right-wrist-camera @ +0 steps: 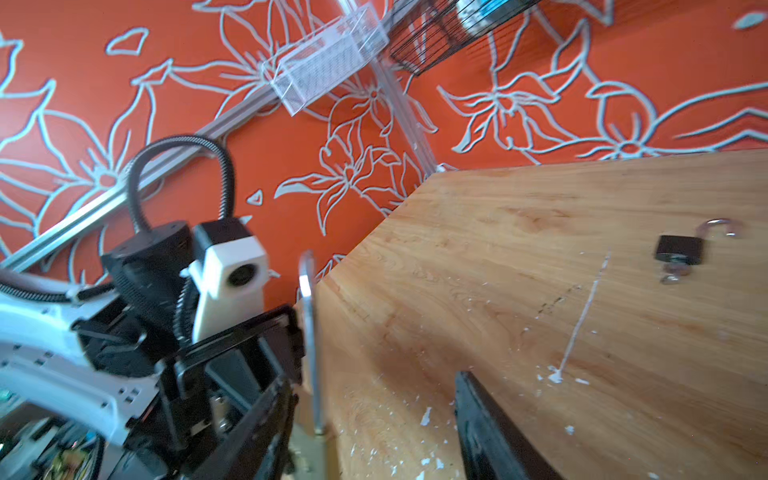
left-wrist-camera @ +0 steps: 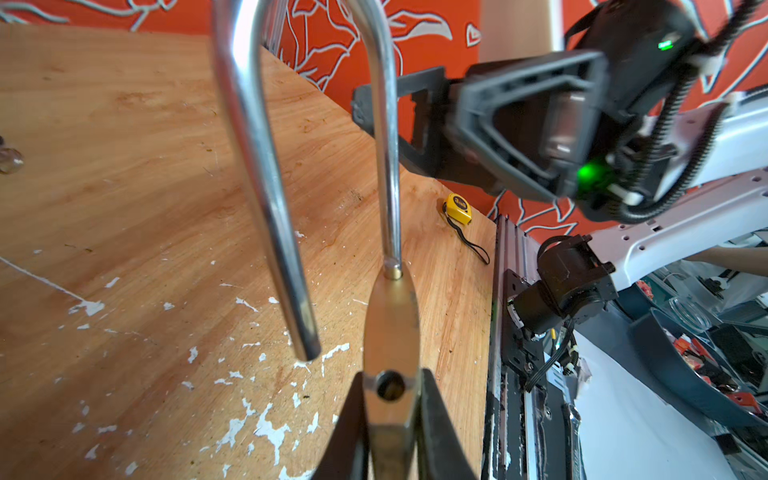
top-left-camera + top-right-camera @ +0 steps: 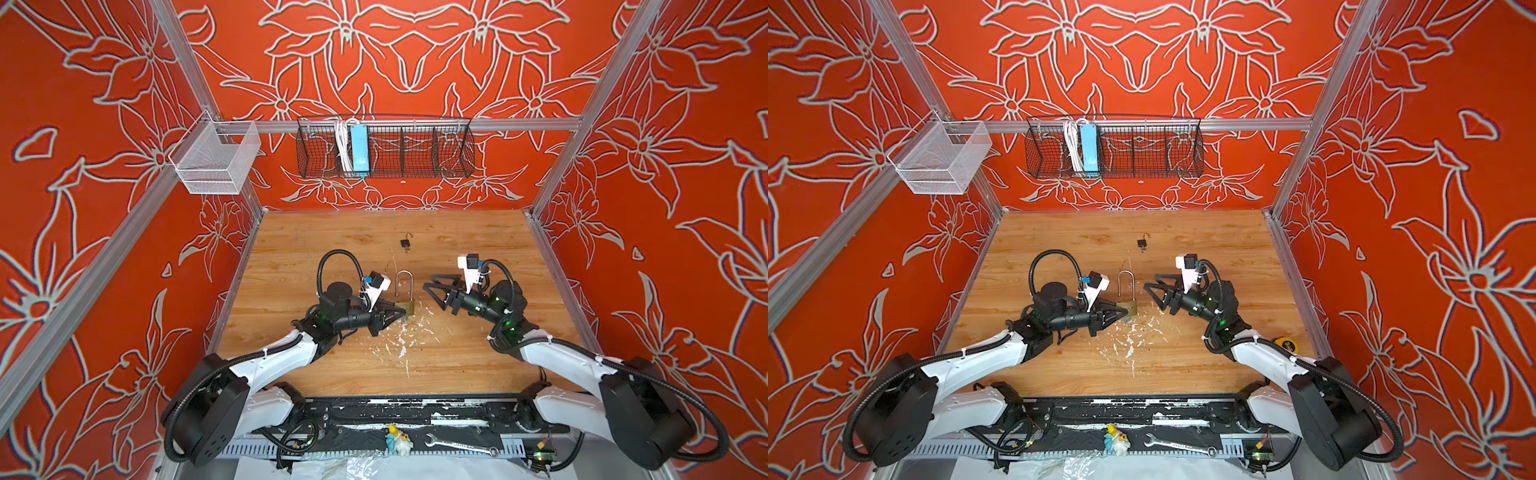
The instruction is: Unlock with the key
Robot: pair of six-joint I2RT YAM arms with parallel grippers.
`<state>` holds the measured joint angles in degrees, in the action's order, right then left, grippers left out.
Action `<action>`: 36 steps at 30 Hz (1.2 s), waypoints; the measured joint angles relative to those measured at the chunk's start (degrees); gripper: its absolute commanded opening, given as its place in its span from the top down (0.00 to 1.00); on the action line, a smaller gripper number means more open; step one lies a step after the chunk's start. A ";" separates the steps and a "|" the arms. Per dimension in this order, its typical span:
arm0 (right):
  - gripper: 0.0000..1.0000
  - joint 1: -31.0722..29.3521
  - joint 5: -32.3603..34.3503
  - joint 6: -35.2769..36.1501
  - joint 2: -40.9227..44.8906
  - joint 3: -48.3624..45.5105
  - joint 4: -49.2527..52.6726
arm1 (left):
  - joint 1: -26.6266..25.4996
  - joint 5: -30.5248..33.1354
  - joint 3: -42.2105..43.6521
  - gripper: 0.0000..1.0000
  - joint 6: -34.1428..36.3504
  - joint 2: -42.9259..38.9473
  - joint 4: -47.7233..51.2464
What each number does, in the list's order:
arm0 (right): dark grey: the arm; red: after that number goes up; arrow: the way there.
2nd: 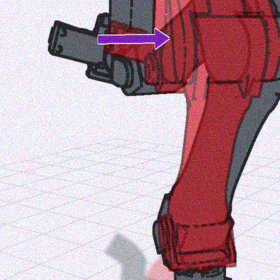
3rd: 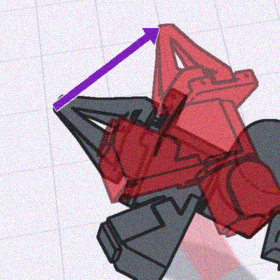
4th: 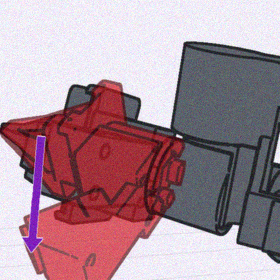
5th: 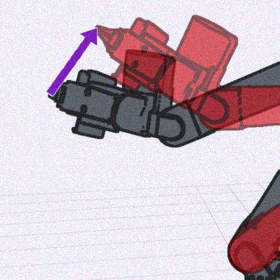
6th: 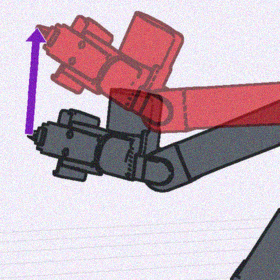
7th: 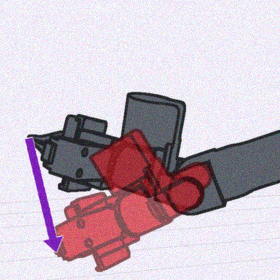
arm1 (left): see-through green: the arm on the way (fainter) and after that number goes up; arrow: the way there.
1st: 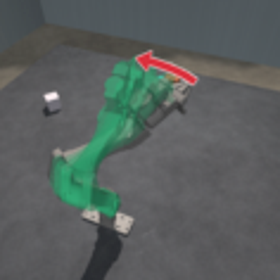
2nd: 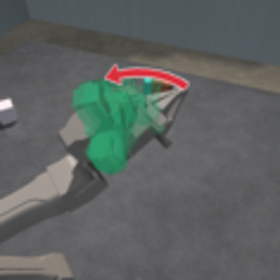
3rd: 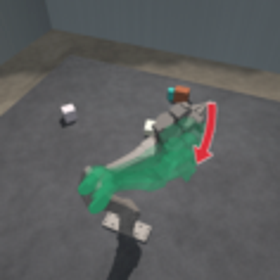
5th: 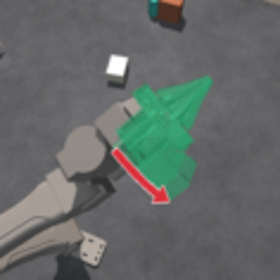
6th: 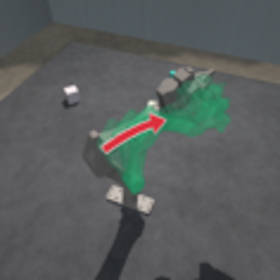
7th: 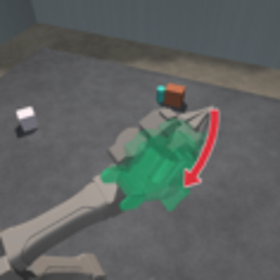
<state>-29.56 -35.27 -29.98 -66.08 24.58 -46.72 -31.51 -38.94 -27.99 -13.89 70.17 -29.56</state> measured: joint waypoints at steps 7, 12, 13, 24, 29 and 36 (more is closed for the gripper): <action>0.43 -6.47 8.61 5.35 -0.04 5.20 9.73 | -6.01 4.24 -3.10 1.00 -0.09 4.70 0.04; 0.59 -8.68 17.14 6.71 -2.86 9.18 17.00 | -10.45 10.95 -2.97 1.00 0.17 4.96 -0.04; 0.62 -9.11 18.75 6.93 -3.30 9.70 18.40 | -11.02 12.39 -2.97 1.00 0.39 4.90 0.00; 0.66 -15.78 39.12 8.63 -5.90 14.99 30.53 | -19.93 36.68 -2.97 1.00 6.19 3.06 3.17; 0.48 -17.38 43.65 9.53 -5.53 15.19 32.54 | -21.05 45.29 -2.99 1.00 7.37 3.61 4.24; 0.08 -15.34 46.86 11.41 10.12 6.16 29.46 | -16.17 42.03 -3.50 1.00 6.75 3.78 7.43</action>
<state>-44.91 11.60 -18.57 -55.96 30.74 -17.26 -47.68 3.09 -31.48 -7.14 73.95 -22.13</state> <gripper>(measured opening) 0.867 0.162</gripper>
